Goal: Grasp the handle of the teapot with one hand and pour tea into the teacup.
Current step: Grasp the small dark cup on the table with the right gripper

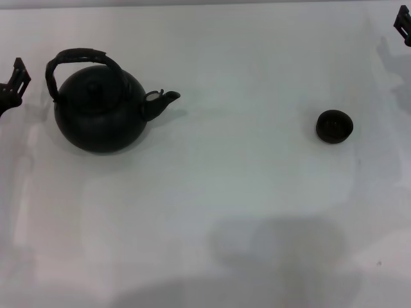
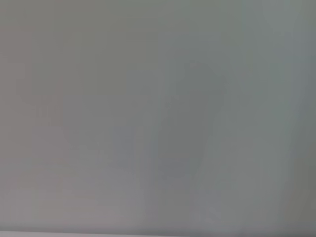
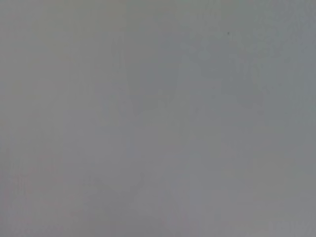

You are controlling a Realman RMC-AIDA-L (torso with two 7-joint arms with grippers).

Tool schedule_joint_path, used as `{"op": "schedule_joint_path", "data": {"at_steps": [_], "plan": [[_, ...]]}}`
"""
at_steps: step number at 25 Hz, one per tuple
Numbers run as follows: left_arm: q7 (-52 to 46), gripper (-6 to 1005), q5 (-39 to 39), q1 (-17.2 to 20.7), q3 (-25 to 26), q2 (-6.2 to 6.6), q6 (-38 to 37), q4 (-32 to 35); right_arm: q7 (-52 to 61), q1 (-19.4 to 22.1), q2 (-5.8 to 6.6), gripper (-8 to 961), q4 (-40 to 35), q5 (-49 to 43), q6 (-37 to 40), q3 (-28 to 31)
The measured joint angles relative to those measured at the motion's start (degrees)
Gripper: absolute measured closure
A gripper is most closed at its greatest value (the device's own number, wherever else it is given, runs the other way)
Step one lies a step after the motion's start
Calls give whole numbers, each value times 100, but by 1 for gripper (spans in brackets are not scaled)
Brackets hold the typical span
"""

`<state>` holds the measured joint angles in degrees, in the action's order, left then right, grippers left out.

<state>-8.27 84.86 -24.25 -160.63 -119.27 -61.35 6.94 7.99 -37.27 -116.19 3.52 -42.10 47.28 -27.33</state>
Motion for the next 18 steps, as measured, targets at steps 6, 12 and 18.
{"op": "schedule_joint_path", "data": {"at_steps": [6, 12, 18], "plan": [[0, 183, 4, 27, -11, 0, 0, 0, 3, 26, 0, 124, 43, 0, 181, 0], [-3, 183, 9, 70, -4, 0, -4, 0, 10, 49, 0, 124, 80, 1, 320, 4], [-17, 182, 14, 71, -3, 0, -8, 0, 20, 6, 0, 124, 80, 0, 165, 9]]}}
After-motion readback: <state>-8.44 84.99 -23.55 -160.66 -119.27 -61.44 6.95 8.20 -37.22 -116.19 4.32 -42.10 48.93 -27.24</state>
